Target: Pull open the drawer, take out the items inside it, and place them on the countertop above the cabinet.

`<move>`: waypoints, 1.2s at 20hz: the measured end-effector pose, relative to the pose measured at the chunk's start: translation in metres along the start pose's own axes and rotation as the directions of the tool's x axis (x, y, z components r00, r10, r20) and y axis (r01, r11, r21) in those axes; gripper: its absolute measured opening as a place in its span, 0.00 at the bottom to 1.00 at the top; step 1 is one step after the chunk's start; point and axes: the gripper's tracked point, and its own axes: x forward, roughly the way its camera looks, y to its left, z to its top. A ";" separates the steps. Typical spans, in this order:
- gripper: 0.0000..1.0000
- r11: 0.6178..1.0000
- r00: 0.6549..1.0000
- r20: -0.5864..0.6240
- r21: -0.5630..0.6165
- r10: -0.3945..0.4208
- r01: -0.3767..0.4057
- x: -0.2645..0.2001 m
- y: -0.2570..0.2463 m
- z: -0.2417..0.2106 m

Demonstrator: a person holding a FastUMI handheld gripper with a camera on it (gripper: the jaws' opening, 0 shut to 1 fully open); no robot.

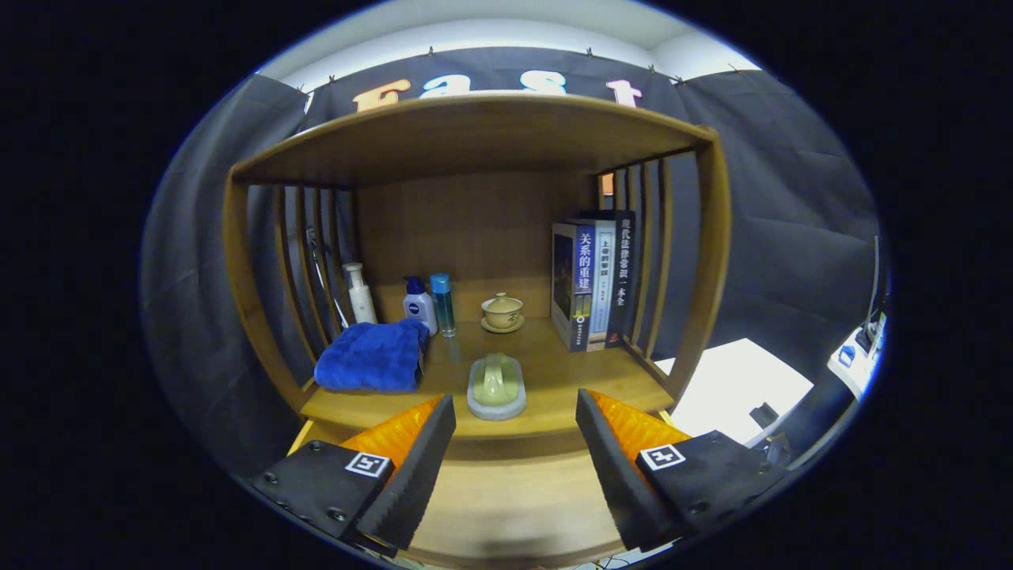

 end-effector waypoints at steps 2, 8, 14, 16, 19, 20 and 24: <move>0.99 1.000 1.000 0.020 -0.009 -0.019 0.019 -0.023 -0.004 -0.020; 0.99 0.998 0.996 0.088 -0.044 -0.034 0.038 -0.082 -0.011 -0.091; 0.99 0.998 0.999 0.043 -0.059 -0.011 0.013 -0.103 -0.005 -0.161; 0.99 0.999 1.000 0.023 -0.041 -0.012 0.013 -0.106 -0.007 -0.176; 0.99 1.000 1.000 0.017 -0.013 0.001 -0.001 -0.109 -0.003 -0.187; 0.99 1.000 1.000 0.010 -0.010 0.004 -0.004 -0.107 -0.003 -0.192; 0.99 1.000 0.999 -0.036 0.005 0.019 -0.018 -0.096 0.001 -0.206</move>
